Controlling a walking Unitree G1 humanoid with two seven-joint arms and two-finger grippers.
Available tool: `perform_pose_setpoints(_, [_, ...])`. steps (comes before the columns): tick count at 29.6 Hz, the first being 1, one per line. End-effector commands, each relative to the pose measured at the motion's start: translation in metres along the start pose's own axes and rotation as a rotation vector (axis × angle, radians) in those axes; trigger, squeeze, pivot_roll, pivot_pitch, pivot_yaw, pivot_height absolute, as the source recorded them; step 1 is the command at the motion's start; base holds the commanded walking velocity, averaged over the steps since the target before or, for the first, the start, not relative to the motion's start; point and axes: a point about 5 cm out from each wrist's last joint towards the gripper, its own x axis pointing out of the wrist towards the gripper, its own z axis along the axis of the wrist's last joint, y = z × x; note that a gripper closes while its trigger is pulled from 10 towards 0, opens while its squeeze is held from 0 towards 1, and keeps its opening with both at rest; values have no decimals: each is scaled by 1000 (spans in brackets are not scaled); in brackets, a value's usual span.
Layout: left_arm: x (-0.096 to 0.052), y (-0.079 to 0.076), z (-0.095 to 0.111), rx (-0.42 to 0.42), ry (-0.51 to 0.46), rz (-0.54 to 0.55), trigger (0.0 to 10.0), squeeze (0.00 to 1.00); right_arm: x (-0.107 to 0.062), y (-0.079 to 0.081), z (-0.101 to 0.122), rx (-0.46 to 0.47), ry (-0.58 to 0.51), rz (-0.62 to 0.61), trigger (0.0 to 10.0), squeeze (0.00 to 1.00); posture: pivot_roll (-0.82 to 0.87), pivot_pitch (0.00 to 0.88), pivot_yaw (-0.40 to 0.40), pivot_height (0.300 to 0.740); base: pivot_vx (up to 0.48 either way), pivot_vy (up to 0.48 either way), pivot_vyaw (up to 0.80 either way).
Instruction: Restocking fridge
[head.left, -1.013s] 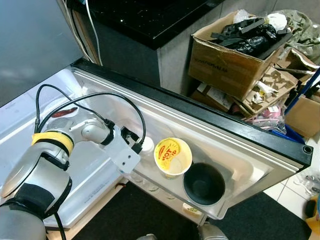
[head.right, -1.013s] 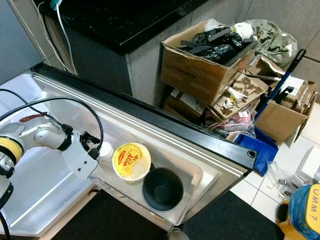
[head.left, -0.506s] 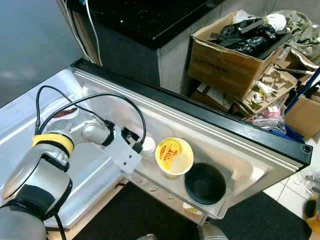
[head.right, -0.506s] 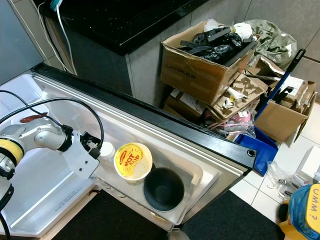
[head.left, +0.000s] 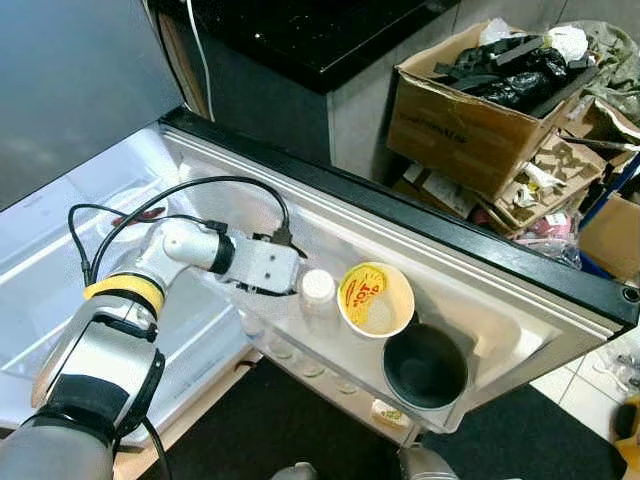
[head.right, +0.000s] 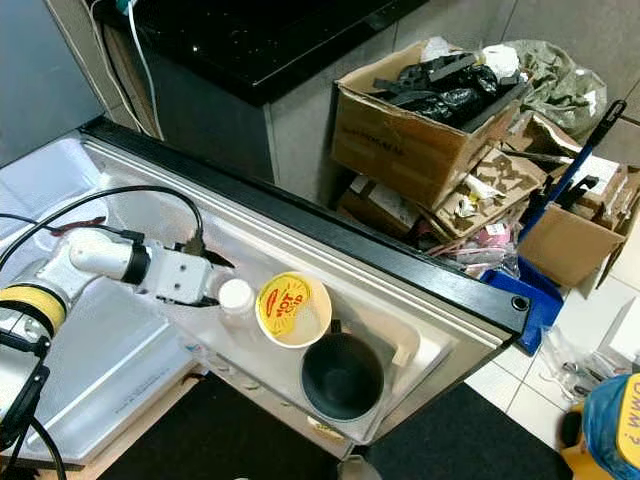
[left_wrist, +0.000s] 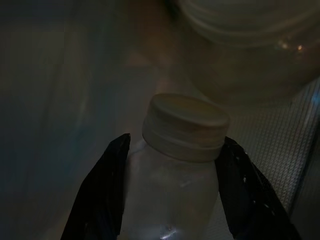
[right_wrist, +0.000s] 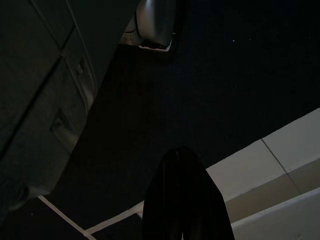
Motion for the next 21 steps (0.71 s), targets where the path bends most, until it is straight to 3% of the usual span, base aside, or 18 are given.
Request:
perform_pose_setpoints(1, [-11,3,-2,-36,-19,41,10000,0,0,4,-7,19,24,6,10000,0,-87,204,71,740,0,0,0])
perform_pose_setpoints(3, [-20,7,-1,-99,-70,74,10000,0,0,4,-6,18,21,6,10000,0,-86,201,71,740,0,0,0])
perform_pose_setpoints(12, [-34,13,-2,-176,-128,126,10000,0,1,4,-4,16,18,9,10000,0,-82,197,68,740,0,0,0])
perform_pose_setpoints(13, [-40,13,-2,-226,-184,152,10000,0,1,4,-3,16,17,9,10000,0,-78,195,67,740,0,0,0])
perform_pose_setpoints(21, [-46,12,-3,-298,-261,179,10000,0,1,4,-2,15,16,10,10000,0,-73,191,65,740,0,0,0])
